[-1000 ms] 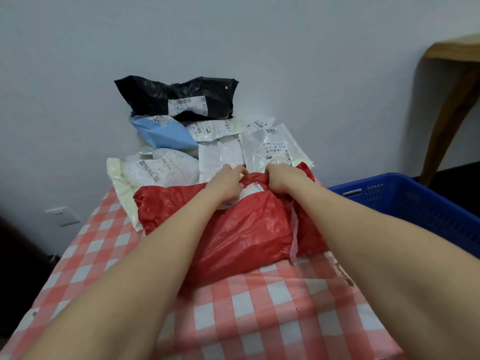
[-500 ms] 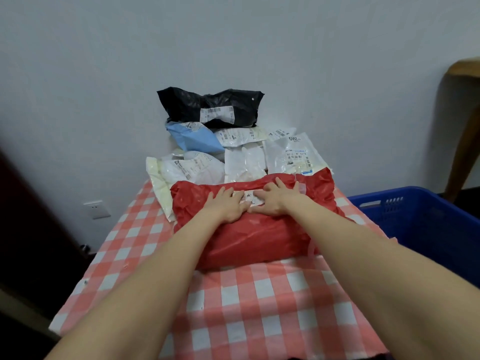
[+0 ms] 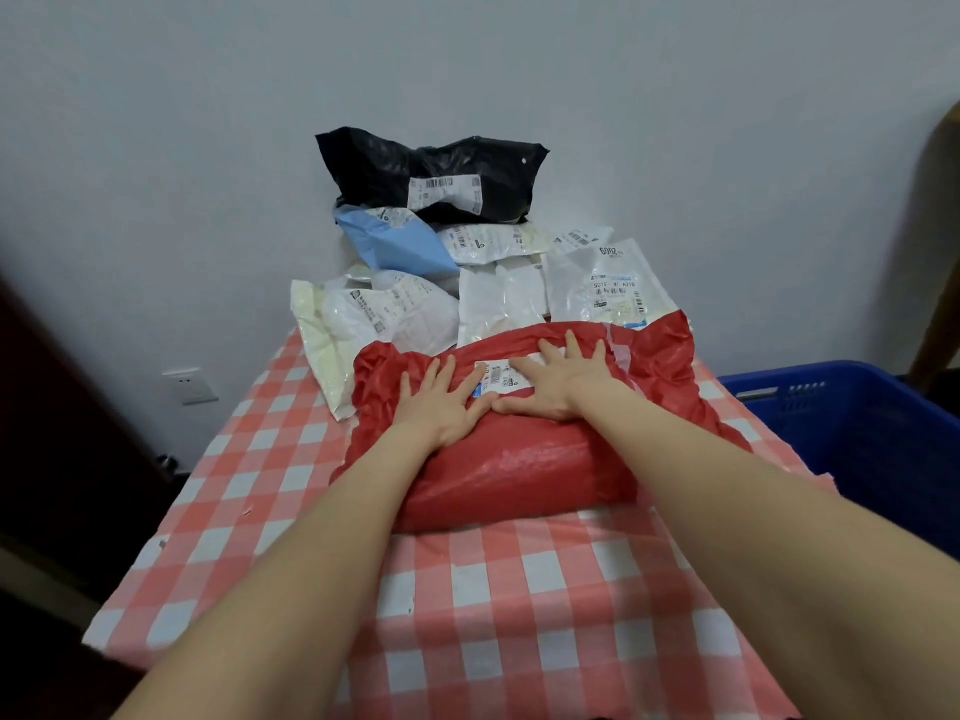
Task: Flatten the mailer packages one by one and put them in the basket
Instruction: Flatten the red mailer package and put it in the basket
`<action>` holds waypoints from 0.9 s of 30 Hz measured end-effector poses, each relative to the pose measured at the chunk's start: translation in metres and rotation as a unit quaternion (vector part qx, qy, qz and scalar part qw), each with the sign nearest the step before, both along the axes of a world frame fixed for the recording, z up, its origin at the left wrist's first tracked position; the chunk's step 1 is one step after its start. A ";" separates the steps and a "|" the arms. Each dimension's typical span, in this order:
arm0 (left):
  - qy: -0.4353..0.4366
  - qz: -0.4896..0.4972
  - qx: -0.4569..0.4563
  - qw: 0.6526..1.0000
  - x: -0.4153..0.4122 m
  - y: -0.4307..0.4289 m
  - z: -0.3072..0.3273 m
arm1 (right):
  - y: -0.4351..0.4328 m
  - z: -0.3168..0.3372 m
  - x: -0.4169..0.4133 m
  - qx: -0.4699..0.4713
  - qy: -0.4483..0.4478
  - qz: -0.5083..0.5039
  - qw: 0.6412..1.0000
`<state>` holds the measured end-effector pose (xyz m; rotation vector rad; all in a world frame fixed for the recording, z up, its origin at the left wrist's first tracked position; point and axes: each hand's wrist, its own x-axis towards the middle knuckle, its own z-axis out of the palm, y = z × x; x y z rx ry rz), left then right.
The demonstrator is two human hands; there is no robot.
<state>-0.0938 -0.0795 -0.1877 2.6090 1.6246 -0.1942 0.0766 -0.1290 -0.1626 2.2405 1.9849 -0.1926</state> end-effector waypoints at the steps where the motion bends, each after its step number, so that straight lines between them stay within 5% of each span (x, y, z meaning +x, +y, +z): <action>1: -0.007 0.003 -0.006 1.000 0.000 0.000 0.000 | 0.000 0.000 0.000 0.002 0.005 -0.003 1.000; 14: -0.012 0.003 -0.113 0.994 0.002 0.014 0.017 | 0.004 0.002 0.007 0.007 0.111 -0.015 0.994; 16: -0.047 -0.019 -0.052 0.997 -0.003 0.016 0.031 | 0.003 0.007 0.009 0.013 0.125 -0.010 0.992; 20: -0.019 0.032 0.248 0.968 -0.020 0.018 0.054 | -0.004 0.024 0.014 0.157 0.127 -0.065 0.977; 22: 0.003 0.097 0.256 0.962 -0.030 0.019 0.058 | -0.005 0.030 0.019 0.218 0.084 -0.111 0.966; 27: 0.020 0.112 0.261 0.959 -0.032 0.019 0.056 | -0.004 0.033 0.019 0.110 0.085 -0.175 0.975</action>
